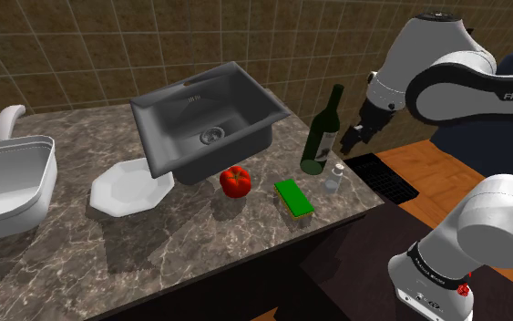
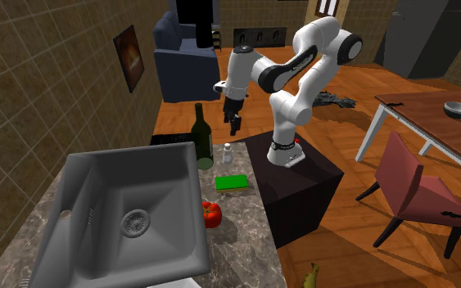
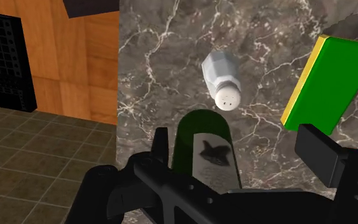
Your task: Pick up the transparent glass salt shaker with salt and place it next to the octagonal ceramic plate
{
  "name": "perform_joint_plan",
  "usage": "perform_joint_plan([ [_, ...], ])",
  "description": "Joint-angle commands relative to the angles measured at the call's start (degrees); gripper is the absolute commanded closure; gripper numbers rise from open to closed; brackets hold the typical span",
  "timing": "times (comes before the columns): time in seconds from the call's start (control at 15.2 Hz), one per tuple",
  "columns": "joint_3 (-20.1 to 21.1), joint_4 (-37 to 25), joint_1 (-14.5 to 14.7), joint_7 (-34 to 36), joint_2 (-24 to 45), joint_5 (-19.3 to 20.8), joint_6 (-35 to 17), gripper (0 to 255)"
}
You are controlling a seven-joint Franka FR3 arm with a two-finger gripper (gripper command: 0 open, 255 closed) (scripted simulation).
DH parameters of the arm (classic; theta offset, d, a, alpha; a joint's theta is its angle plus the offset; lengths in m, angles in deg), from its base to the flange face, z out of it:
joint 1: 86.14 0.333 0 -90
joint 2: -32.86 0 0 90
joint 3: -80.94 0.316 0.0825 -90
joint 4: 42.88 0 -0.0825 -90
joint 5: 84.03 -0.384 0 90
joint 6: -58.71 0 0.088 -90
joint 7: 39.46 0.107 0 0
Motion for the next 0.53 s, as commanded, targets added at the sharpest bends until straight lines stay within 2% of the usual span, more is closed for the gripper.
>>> perform_joint_plan([
  [0.0,1.50,3.00,0.24,1.40,1.37,0.24,-4.89,0],
  [0.13,3.20,5.62,0.42,3.09,3.56,0.55,-9.93,0],
  [0.46,3.86,8.10,-0.10,3.86,6.81,1.08,-15.74,0],
])
